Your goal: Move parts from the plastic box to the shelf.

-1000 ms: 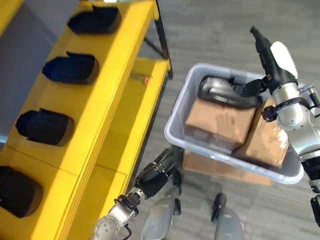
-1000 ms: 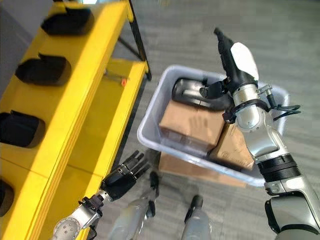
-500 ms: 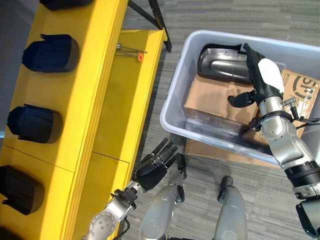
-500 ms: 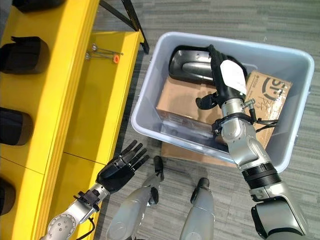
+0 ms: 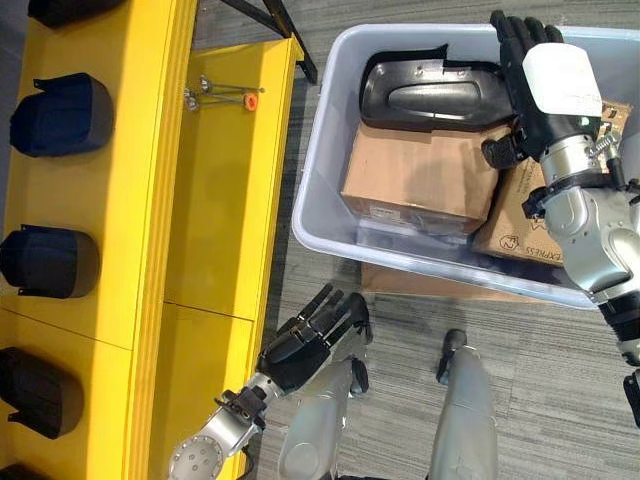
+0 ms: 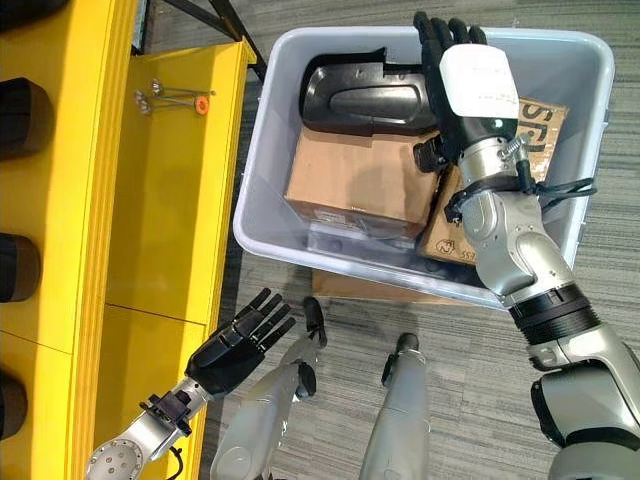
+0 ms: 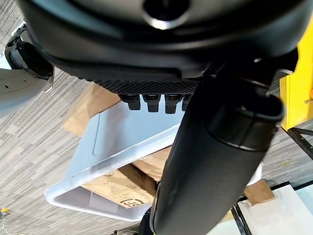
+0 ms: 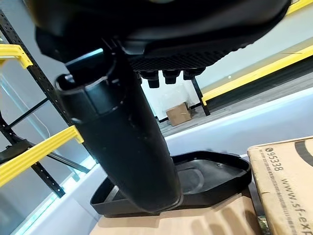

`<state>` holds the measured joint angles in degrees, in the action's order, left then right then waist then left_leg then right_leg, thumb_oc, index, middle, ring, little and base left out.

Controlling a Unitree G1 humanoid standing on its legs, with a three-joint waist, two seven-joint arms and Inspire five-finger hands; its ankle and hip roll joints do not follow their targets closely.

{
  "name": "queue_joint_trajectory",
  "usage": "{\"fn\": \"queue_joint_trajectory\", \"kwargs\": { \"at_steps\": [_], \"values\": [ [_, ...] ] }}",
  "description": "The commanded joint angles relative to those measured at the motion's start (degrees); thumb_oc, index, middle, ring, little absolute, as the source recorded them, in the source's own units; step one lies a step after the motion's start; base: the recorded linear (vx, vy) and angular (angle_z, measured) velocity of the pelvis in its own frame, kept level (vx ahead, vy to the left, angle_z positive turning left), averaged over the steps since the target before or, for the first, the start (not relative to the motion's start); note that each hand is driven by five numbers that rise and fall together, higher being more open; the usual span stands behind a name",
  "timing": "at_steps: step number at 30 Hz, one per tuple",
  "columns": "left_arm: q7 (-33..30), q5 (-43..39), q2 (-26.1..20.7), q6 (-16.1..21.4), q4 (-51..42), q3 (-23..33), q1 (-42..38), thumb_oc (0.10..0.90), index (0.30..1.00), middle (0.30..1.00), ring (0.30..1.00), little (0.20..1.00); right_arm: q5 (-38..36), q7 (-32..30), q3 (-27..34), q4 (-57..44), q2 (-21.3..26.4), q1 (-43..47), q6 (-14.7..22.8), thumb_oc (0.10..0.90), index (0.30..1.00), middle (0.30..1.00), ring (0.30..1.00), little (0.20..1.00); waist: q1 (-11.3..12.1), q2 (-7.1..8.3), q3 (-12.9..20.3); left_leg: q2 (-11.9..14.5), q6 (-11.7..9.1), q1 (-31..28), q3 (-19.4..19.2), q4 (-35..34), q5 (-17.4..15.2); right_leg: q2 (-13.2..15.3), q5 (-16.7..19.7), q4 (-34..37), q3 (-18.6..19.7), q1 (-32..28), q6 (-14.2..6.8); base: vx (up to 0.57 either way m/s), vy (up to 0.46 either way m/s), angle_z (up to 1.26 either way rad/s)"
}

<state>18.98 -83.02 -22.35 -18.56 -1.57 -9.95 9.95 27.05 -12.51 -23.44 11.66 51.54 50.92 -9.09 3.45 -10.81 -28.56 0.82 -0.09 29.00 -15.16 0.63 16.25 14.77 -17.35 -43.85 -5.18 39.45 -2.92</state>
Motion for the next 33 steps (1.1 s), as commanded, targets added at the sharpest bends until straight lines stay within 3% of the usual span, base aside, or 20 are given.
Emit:
{"fn": "queue_joint_trajectory", "kwargs": {
  "at_steps": [1,6,11,12,13,14,15,16,17,18,19,22,24,27,30,33],
  "values": [
    [3.79,-3.29,-0.48,0.2,-6.53,-2.21,-0.74,0.9,1.0,1.0,1.0,1.0,5.06,-2.64,-3.03,-2.79,5.91,15.13,2.8,0.9,1.0,1.0,1.0,1.0,0.71,-6.17,-1.23,-1.38,-2.88,-1.03,5.34,10.26,-13.88,-3.07,3.81,8.47,-2.97,-2.61,2.12,0.02,-0.034,0.04],
    [3.5,-3.24,-1.0,0.79,-6.99,-2.59,-1.31,0.9,1.0,1.0,1.0,1.0,7.12,-2.35,-6.33,-2.97,3.03,17.95,-0.47,0.9,1.0,1.0,1.0,1.0,2.36,-5.31,-1.23,-1.26,-2.64,3.93,5.89,14.6,-15.1,-3.35,2.42,3.99,-3.74,1.46,2.81,0.03,-0.041,0.09],
    [6.26,-1.96,-0.87,1.43,-6.16,-3.33,-1.59,0.9,1.0,1.0,1.0,1.0,7.59,-3.31,-5.11,-1.71,1.59,15.88,-1.15,0.9,1.0,1.0,1.0,1.0,2.33,-5.08,-1.23,-0.88,-2.35,6.83,4.33,18.68,-16.88,-2.85,1.15,1.7,-4.52,2.58,3.47,0.04,0.057,0.12],
    [7.86,-1.92,-0.93,0.2,-5.73,-3.12,-1.35,0.9,1.0,1.0,1.0,1.0,8.49,-3.69,-3.73,-0.91,1.66,13.85,-0.44,0.9,1.0,1.0,1.0,1.0,2.0,-5.26,-1.23,-0.39,-1.8,6.99,2.54,20.24,-17.79,-2.38,0.03,-0.11,-5.05,2.13,3.88,0.11,0.228,0.33],
    [8.79,-2.22,-1.56,-0.36,-5.42,-2.56,-1.38,0.9,1.0,1.0,1.0,1.0,7.5,-3.87,-3.11,-0.48,1.71,12.58,-0.79,0.9,1.0,1.0,1.0,1.0,2.09,-4.74,-1.23,-0.88,-0.97,6.56,2.75,21.81,-19.19,-2.07,-0.87,-1.23,-5.06,1.04,4.08,0.14,0.298,0.61],
    [7.93,-3.22,-2.99,-3.35,-6.96,-1.07,-1.62,0.9,1.0,1.0,1.0,1.0,3.85,-4.65,-0.5,0.74,1.33,9.22,-1.65,0.9,1.0,1.0,1.0,1.0,2.61,-3.58,-1.23,-1.25,0.41,5.33,3.49,23.84,-20.96,-1.66,-2.07,-3.56,-5.11,-1.64,4.05,0.19,0.101,0.76],
    [5.45,-1.72,-3.66,-5.3,-9.57,-1.82,-1.79,0.9,1.0,1.0,1.0,1.0,2.58,-7.38,1.77,6.71,0.0,6.31,1.56,0.9,1.0,1.0,1.0,1.0,3.48,-2.82,-1.23,-1.66,2.13,3.93,5.12,26.95,-23.75,0.6,1.99,-8.8,-2.56,0.07,2.4,0.14,-0.147,0.86],
    [5.6,-1.27,-3.95,-3.4,-9.52,-3.02,-2.31,0.9,1.0,1.0,1.0,1.0,1.03,-9.59,1.35,10.1,-0.41,7.39,3.88,0.9,1.0,1.0,1.0,1.0,3.2,-2.2,-1.23,-2.22,2.18,4.19,5.48,27.38,-24.59,0.58,6.88,-2.45,-1.53,1.23,0.62,0.08,-0.328,0.78],
    [6.09,-1.11,-4.17,-2.17,-9.33,-3.54,-2.68,0.9,1.0,1.0,1.0,1.0,0.73,-10.42,0.94,11.23,-0.58,8.2,4.73,0.9,1.0,1.0,1.0,1.0,2.98,-2.07,-1.23,-2.37,2.05,4.19,5.82,27.01,-24.74,0.17,9.24,2.03,-1.57,1.08,-0.34,-0.01,-0.442,0.5],
    [7.58,-1.13,-5.47,0.11,-8.85,-3.88,-3.21,0.9,1.0,1.0,1.0,1.0,-0.04,-11.72,-0.17,12.14,-0.8,9.82,5.21,0.9,1.0,1.0,1.0,1.0,1.71,-0.86,-1.23,-2.93,1.66,3.54,6.73,25.45,-25.53,0.07,18.11,15.79,-0.4,1.12,-3.71,-0.01,-0.497,0.3],
    [8.23,-1.23,-6.31,2.57,-8.55,-4.37,-3.53,0.9,1.0,1.0,1.0,1.0,-1.18,-12.85,-1.89,12.57,-1.52,11.52,4.31,0.9,1.0,1.0,1.0,1.0,1.11,-0.53,-1.23,-2.24,1.45,2.43,8.25,23.87,-26.04,0.02,23.83,21.16,1.5,3.14,-5.14,0.01,-0.499,0.16],
    [5.91,-2.99,-7.11,6.67,-9.59,-5.07,-5.05,0.9,1.0,1.0,1.0,1.0,-2.15,-13.87,-3.42,12.3,-2.49,13.66,2.95,0.9,1.0,1.0,1.0,1.0,0.16,1.42,-1.23,-0.78,1.36,3.67,9.07,21.64,-24.54,0.3,25.51,28.67,1.56,2.24,-6.83,-0.09,-0.408,0.37],
    [6.43,-2.37,-6.84,8.33,-8.46,-6.07,-6.59,0.9,1.0,1.0,1.0,1.0,-4.57,-15.16,-4.19,13.0,-2.44,14.48,2.63,0.9,1.0,1.0,1.0,1.0,0.19,2.59,-1.23,1.31,-0.21,3.8,9.08,19.48,-22.62,0.35,25.24,32.15,-0.26,0.03,-7.17,-0.07,-0.386,0.0],
    [6.33,-1.1,-4.74,7.27,-9.2,-7.36,-6.02,0.9,1.0,1.0,1.0,1.0,-4.66,-13.59,-3.4,11.68,-1.21,15.12,0.7,0.9,1.0,1.0,1.0,1.0,0.18,1.47,-1.23,3.43,-2.84,0.3,7.55,13.28,-19.5,0.52,24.49,33.67,-2.59,-1.59,-6.49,-0.04,-0.092,0.16],
    [6.23,0.42,-2.68,6.34,-9.88,-7.66,-5.69,0.9,1.0,1.0,1.0,1.0,-2.38,-11.45,-2.73,10.05,-0.84,15.02,-0.77,0.9,1.0,1.0,1.0,1.0,-0.24,0.04,-1.23,3.76,-3.82,-3.19,6.12,9.59,-18.14,0.75,24.21,34.08,-3.16,-2.6,-6.18,-0.01,0.08,-0.02],
    [5.84,-0.77,-0.49,5.91,-10.49,-7.75,-6.02,0.9,1.0,1.0,1.0,1.0,-0.25,-9.64,-2.61,10.97,-0.01,16.4,-0.54,0.9,1.0,1.0,1.0,1.0,-1.28,-2.69,-1.23,3.08,-4.3,-7.68,3.93,5.42,-17.01,1.41,24.54,35.33,-2.3,-3.67,-5.89,0.01,0.185,-0.19]
  ]
}}
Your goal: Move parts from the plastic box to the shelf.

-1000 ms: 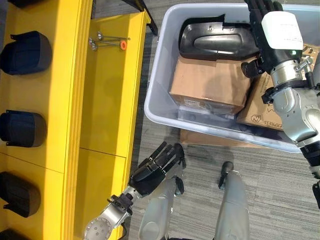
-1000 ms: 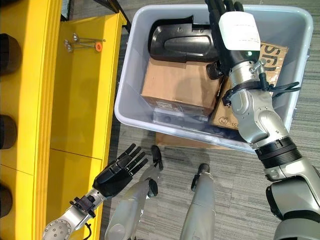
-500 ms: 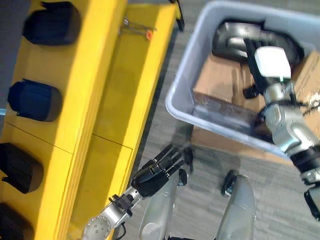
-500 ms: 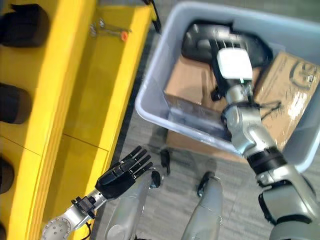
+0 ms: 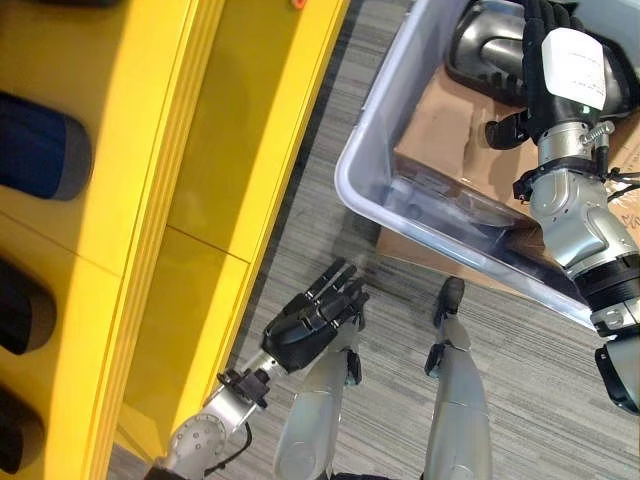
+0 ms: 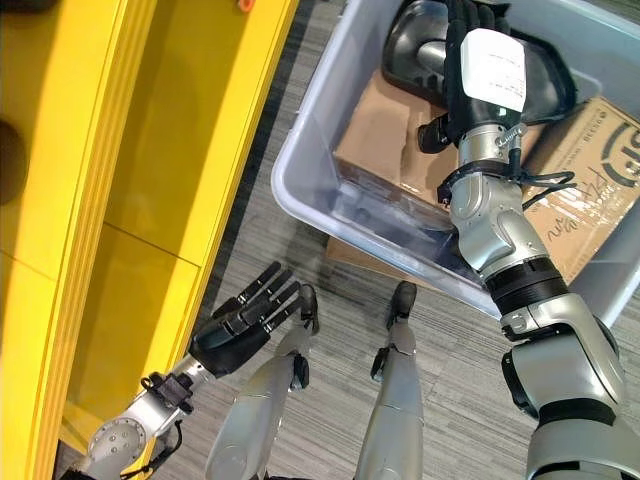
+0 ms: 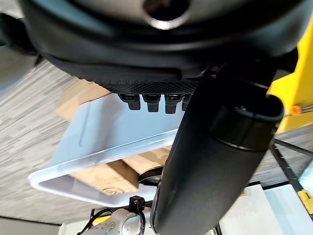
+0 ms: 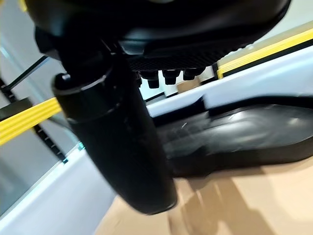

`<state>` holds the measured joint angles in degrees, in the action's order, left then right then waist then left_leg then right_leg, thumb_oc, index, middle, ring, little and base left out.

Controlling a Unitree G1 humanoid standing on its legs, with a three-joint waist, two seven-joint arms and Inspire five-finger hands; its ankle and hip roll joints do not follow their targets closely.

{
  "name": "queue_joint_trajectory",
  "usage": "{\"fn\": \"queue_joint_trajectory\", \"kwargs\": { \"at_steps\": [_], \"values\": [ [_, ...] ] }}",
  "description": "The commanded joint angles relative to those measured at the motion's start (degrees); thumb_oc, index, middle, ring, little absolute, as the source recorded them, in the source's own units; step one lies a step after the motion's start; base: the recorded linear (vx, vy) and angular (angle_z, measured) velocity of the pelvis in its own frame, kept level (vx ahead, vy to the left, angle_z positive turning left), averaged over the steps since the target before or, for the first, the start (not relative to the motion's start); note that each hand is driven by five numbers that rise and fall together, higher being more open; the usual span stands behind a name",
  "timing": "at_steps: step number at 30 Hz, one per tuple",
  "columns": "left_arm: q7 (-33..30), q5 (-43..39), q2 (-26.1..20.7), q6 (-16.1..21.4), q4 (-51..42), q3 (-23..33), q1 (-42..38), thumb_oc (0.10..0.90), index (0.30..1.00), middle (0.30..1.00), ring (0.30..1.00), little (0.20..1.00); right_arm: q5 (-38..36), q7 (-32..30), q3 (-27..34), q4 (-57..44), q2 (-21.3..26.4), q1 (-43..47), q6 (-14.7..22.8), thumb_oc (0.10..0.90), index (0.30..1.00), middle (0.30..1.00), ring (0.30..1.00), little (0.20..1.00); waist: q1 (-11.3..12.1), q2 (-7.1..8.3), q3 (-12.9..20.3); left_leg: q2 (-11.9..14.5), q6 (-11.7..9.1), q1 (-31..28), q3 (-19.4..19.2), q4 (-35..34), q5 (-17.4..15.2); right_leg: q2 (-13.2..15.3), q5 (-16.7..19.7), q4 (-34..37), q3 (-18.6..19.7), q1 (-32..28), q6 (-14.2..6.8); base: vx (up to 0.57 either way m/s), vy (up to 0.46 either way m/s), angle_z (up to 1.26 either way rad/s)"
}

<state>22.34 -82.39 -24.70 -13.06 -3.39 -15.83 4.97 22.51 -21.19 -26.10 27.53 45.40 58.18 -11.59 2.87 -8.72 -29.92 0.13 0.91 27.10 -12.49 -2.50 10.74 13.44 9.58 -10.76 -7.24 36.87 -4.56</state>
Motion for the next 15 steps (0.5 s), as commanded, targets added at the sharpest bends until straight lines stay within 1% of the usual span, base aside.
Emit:
{"fn": "queue_joint_trajectory", "kwargs": {
  "at_steps": [1,2,3,6,8,10,13,15],
  "values": [
    [2.45,-1.45,1.93,0.36,-8.68,-1.87,-1.08,0.9,1.0,1.0,1.0,1.0,4.42,-0.75,0.09,-4.88,6.15,9.23,1.97,0.9,1.0,1.0,1.0,1.0,-0.77,-4.91,0.13,3.73,-5.32,-5.99,1.17,8.42,-11.49,2.77,-2.41,2.2,-0.16,-1.1,-4.24,0.03,0.179,-0.33],
    [2.14,-2.12,2.17,0.09,-8.92,-1.85,-1.2,0.9,1.0,1.0,1.0,1.0,5.21,0.41,0.2,-4.81,6.43,9.53,2.11,0.9,1.0,1.0,1.0,1.0,-1.11,-5.57,0.13,3.54,-5.33,-6.98,0.98,7.85,-11.5,2.93,-2.5,1.88,0.23,-1.0,-4.22,0.03,0.132,-0.18],
    [2.02,-2.45,2.26,-0.11,-8.92,-1.75,-1.17,0.9,1.0,1.0,1.0,1.0,5.51,0.86,0.28,-4.81,6.54,9.61,2.14,0.9,1.0,1.0,1.0,1.0,-1.27,-5.85,0.13,3.45,-5.34,-7.44,0.84,7.59,-11.52,3.0,-2.52,1.76,0.38,-0.96,-4.19,0.03,0.13,-0.14],
    [1.84,-2.61,2.39,-0.24,-8.94,-1.68,-1.17,0.9,1.0,1.0,1.0,1.0,5.61,1.03,0.21,-4.83,6.59,9.63,2.06,0.9,1.0,1.0,1.0,1.0,-1.36,-6.0,0.13,3.37,-5.37,-7.73,0.75,7.4,-11.51,3.01,-2.52,1.69,0.57,-0.92,-4.19,0.01,0.038,-0.09],
    [1.5,-3.48,3.08,-0.67,-8.82,-1.31,-1.13,0.9,1.0,1.0,1.0,1.0,6.25,1.71,-0.44,-4.87,6.99,9.53,1.58,0.9,1.0,1.0,1.0,1.0,-2.26,-7.0,0.13,2.99,-5.43,-9.66,0.27,6.06,-11.61,3.05,-2.33,1.34,2.1,-0.25,-4.17,0.04,0.13,0.03],
    [1.61,-3.52,3.26,-0.37,-8.35,-1.26,-1.28,0.9,1.0,1.0,1.0,1.0,6.32,1.2,-0.33,-4.59,7.11,9.35,1.0,0.9,1.0,1.0,1.0,1.0,-2.61,-7.34,0.13,2.95,-5.42,-10.26,0.33,5.43,-11.66,2.86,-2.4,0.68,2.77,0.54,-4.11,0.01,0.037,0.06],
    [1.1,-3.27,3.5,-0.52,-8.33,-0.77,-1.29,0.9,1.0,1.0,1.0,1.0,4.85,-0.8,0.51,-4.73,7.63,8.66,-0.43,0.9,1.0,1.0,1.0,1.0,-3.03,-7.28,0.13,3.16,-5.55,-10.99,0.38,4.92,-11.69,2.67,-2.81,-0.27,3.04,1.03,-3.98,-0.01,-0.036,0.09],
    [0.65,-3.07,3.76,-0.65,-8.43,-0.72,-1.34,0.9,1.0,1.0,1.0,1.0,4.71,-0.78,1.28,-4.38,7.95,8.6,-0.13,0.9,1.0,1.0,1.0,1.0,-3.2,-7.33,0.13,3.3,-5.65,-11.18,0.51,4.87,-11.75,2.47,-3.27,-1.13,3.16,1.53,-3.77,0.0,-0.056,0.08]
  ]
}}
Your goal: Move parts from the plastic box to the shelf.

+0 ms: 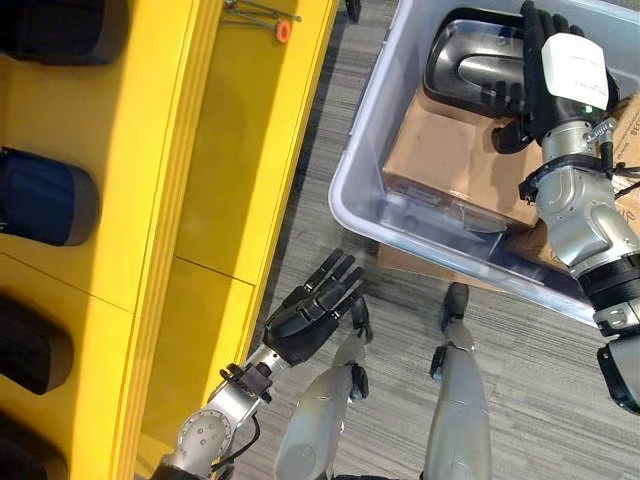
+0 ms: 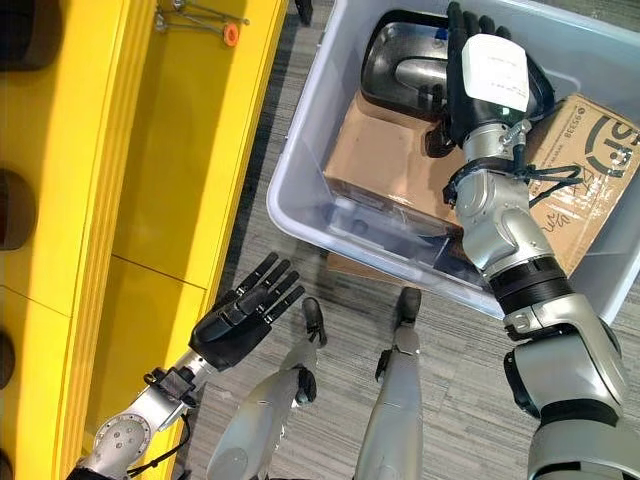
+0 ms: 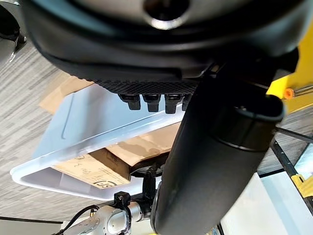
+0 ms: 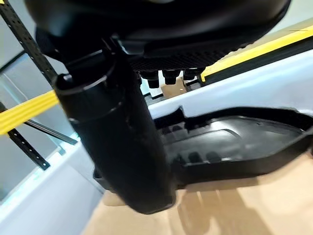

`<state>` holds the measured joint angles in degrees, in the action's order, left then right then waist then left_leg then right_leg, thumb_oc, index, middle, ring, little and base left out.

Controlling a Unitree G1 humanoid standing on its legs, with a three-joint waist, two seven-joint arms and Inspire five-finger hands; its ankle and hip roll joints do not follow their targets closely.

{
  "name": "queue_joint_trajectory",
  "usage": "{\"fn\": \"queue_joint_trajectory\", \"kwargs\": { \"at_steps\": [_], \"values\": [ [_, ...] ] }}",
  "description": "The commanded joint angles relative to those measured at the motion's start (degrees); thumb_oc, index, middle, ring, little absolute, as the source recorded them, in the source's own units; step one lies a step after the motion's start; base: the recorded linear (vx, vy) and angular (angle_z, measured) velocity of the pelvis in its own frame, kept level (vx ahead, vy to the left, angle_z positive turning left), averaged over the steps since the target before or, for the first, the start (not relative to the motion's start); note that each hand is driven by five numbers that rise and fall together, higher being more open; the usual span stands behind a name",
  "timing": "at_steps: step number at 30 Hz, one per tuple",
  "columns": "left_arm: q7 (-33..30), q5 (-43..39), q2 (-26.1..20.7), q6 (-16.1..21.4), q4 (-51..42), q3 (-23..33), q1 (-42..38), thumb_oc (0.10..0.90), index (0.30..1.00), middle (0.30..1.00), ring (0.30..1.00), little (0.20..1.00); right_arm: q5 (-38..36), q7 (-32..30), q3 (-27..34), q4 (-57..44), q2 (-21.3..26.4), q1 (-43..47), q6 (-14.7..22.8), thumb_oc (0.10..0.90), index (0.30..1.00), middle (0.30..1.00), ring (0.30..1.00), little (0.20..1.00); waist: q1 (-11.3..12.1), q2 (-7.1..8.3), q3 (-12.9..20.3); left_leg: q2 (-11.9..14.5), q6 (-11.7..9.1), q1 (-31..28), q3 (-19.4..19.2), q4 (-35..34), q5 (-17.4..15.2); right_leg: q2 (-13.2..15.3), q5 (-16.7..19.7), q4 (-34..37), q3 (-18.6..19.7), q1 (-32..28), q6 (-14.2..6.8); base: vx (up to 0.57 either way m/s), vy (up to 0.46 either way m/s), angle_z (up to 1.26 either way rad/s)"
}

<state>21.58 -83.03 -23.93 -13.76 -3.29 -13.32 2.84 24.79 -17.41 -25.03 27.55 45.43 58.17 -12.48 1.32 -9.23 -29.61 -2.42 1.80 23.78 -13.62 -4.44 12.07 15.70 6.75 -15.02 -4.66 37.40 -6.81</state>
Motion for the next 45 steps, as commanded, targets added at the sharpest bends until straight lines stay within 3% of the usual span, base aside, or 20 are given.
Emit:
{"fn": "queue_joint_trajectory", "kwargs": {
  "at_steps": [1,4,11,32,45],
  "values": [
    [1.24,-2.39,3.07,-0.01,-8.63,-3.26,0.78,0.9,1.0,1.0,1.0,1.0,2.55,-4.39,0.42,-4.34,8.0,8.68,0.86,0.9,1.0,1.0,1.0,1.0,-1.68,-6.87,-0.18,5.89,-6.58,-7.9,1.66,6.75,-13.09,0.16,-0.61,2.9,0.62,1.17,-1.42,-0.01,-0.072,-0.01],
    [1.25,-1.67,3.72,-0.43,-8.35,-3.76,1.17,0.9,1.0,1.0,1.0,1.0,3.22,-3.77,0.28,-4.11,9.0,9.64,1.62,0.9,1.0,1.0,1.0,1.0,-1.85,-7.47,-0.18,6.29,-7.19,-9.14,2.2,6.31,-13.7,-0.14,-3.08,0.8,0.85,1.44,-1.27,0.04,-0.052,-0.06],
    [1.7,-0.81,4.82,0.35,-8.29,-4.42,1.53,0.9,1.0,1.0,1.0,1.0,4.24,-3.31,-1.48,-5.29,9.16,10.76,0.13,0.9,1.0,1.0,1.0,1.0,-2.2,-8.38,-0.18,6.44,-7.58,-7.44,2.34,6.09,-13.13,-0.92,-4.27,-1.21,2.05,4.63,-0.37,0.02,-0.021,-0.08],
    [1.7,-0.88,5.37,1.78,-8.83,-5.41,1.61,0.9,1.0,1.0,1.0,1.0,7.18,-3.9,-5.55,-5.32,8.09,12.59,-1.84,0.9,1.0,1.0,1.0,1.0,-0.93,-10.84,-0.18,6.65,-7.83,5.63,2.48,11.35,-11.87,-2.63,-8.87,-12.37,3.46,18.64,2.59,0.02,-0.025,0.02],
    [1.43,-1.55,4.83,1.52,-9.06,-4.59,2.26,0.9,1.0,1.0,1.0,1.0,7.88,1.01,-8.06,-4.32,7.57,13.76,-2.46,0.9,1.0,1.0,1.0,1.0,0.64,-10.64,-0.18,6.86,-7.51,13.8,4.49,19.64,-13.2,-2.85,-13.13,-21.55,4.12,23.76,4.2,0.01,-0.027,0.06]
  ]
}}
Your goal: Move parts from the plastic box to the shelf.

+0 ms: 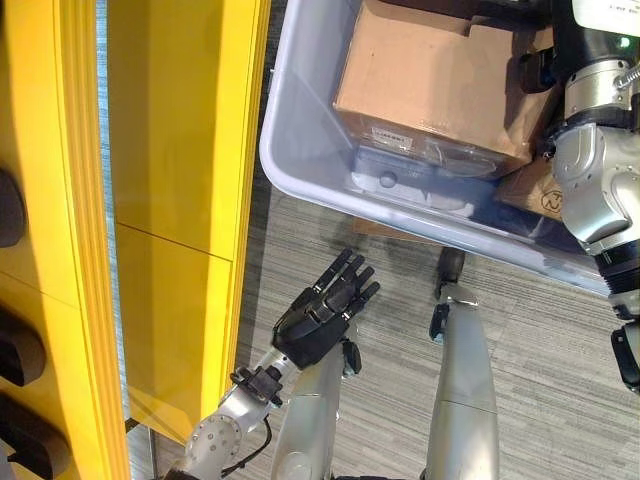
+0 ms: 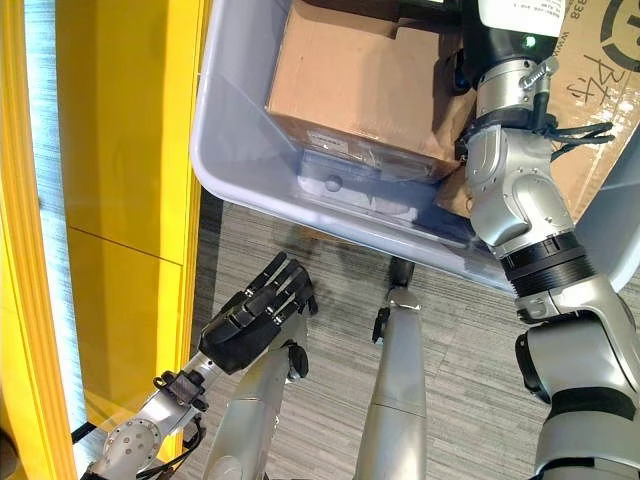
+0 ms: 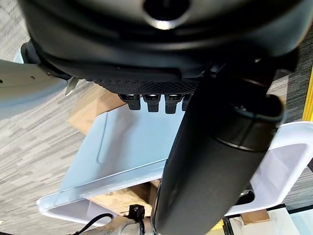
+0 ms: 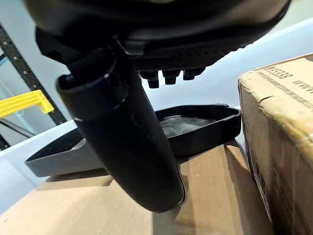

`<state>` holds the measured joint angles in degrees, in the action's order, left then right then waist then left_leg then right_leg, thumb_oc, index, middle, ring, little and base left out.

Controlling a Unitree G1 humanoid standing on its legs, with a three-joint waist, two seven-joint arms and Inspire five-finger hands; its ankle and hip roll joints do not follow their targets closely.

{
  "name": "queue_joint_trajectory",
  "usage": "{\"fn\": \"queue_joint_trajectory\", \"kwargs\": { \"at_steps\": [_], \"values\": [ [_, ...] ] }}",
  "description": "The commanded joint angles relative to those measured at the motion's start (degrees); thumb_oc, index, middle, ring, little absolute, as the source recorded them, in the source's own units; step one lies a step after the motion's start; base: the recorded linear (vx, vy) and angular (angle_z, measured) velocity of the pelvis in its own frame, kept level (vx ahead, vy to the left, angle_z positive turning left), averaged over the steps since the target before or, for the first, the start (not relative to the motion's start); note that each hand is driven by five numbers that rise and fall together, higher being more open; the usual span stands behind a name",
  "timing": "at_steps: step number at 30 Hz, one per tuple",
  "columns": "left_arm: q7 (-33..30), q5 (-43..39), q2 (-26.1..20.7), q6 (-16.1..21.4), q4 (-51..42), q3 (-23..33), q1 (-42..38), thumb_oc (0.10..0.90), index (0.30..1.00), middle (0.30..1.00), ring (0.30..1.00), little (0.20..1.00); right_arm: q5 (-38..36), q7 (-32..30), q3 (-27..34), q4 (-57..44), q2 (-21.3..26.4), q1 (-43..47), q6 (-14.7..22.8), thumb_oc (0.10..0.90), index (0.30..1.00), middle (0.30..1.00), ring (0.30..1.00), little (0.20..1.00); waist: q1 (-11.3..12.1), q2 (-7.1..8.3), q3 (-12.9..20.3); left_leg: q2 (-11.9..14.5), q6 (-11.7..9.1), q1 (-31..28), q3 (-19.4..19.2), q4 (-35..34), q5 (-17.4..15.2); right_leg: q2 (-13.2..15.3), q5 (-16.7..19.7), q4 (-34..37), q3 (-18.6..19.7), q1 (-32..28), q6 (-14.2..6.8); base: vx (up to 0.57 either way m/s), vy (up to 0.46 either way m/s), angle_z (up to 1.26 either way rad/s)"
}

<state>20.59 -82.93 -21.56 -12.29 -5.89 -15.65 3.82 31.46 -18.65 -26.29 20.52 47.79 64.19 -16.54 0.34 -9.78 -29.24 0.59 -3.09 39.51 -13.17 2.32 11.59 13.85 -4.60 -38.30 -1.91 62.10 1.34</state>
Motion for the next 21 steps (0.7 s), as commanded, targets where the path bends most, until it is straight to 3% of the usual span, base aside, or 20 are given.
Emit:
{"fn": "queue_joint_trajectory", "kwargs": {
  "at_steps": [1,7,8,9,10,11,12,21],
  "values": [
    [2.29,-1.65,2.13,-0.06,-6.72,-2.17,1.39,0.9,1.0,1.0,1.0,1.0,0.69,2.99,-7.35,3.28,5.22,7.94,1.65,0.9,1.0,1.0,1.0,1.0,1.92,-9.99,-0.56,3.88,-2.62,-1.05,4.4,13.74,-12.83,-0.99,-2.12,1.13,1.3,-0.66,-3.81,0.01,-0.079,0.11],
    [2.4,-1.27,1.27,-0.69,-6.82,-1.48,1.73,0.9,1.0,1.0,1.0,1.0,2.17,11.7,-11.39,4.77,4.92,10.36,2.02,0.9,1.0,1.0,1.0,1.0,2.97,-9.49,-0.56,4.12,-2.51,2.04,5.42,16.42,-12.9,-0.98,-2.99,-0.51,0.81,0.03,-3.35,0.0,-0.071,0.03],
    [2.5,-1.02,1.3,-0.82,-6.85,-1.37,1.86,0.9,1.0,1.0,1.0,1.0,1.48,13.16,-12.15,5.01,4.8,10.71,1.07,0.853,0.934,0.934,0.934,0.934,3.14,-9.37,-0.56,4.21,-2.48,2.51,5.54,16.79,-12.82,-0.93,-3.06,-0.62,0.71,0.1,-3.29,0.0,-0.049,0.06],
    [2.7,-0.74,1.28,-1.02,-6.85,-1.18,1.98,0.9,1.0,1.0,1.0,1.0,0.72,13.9,-12.72,5.48,4.66,10.97,0.03,0.682,0.695,0.695,0.695,0.695,3.27,-9.31,-0.56,4.26,-2.49,2.8,5.67,17.12,-12.73,-0.9,-3.13,-0.73,0.67,0.09,-3.25,0.0,-0.049,0.09],
    [2.79,-0.48,1.23,-1.19,-7.08,-1.03,2.12,0.9,1.0,1.0,1.0,1.0,-0.41,14.62,-13.1,5.94,4.57,11.14,-0.59,0.569,0.536,0.536,0.536,0.536,3.42,-9.3,-0.56,4.27,-2.45,3.01,5.75,17.3,-12.75,-0.87,-3.21,-0.76,0.61,0.03,-3.2,0.0,-0.028,0.1],
    [2.79,-0.48,1.23,-1.19,-7.08,-1.03,2.12,0.9,1.0,1.0,1.0,1.0,-0.41,14.62,-13.1,5.94,4.57,11.14,-0.59,0.569,0.536,0.536,0.536,0.536,3.42,-9.3,-0.56,4.27,-2.45,3.01,5.75,17.3,-12.75,-0.87,-3.21,-0.76,0.61,0.03,-3.2,0.01,-0.044,0.07],
    [2.8,-0.36,1.0,-1.28,-7.42,-0.71,2.43,0.9,1.0,1.0,1.0,1.0,-3.01,17.16,-13.57,7.37,3.9,11.77,-1.72,0.4,0.3,0.3,0.3,0.3,3.82,-9.19,-0.56,4.25,-2.38,3.98,6.11,18.24,-12.78,-0.92,-3.44,-1.14,0.5,0.1,-3.09,0.01,-0.056,0.04],
    [1.19,0.98,0.17,-2.75,-8.98,0.67,2.36,0.9,1.0,1.0,1.0,1.0,-6.12,19.97,-13.06,13.76,3.15,12.14,-1.65,0.4,0.3,0.3,0.3,0.3,5.0,-8.04,-0.56,4.05,-1.99,6.85,7.41,20.96,-13.07,-1.13,-3.46,-0.7,-0.74,-0.84,-3.08,0.0,-0.069,0.04]
  ]
}}
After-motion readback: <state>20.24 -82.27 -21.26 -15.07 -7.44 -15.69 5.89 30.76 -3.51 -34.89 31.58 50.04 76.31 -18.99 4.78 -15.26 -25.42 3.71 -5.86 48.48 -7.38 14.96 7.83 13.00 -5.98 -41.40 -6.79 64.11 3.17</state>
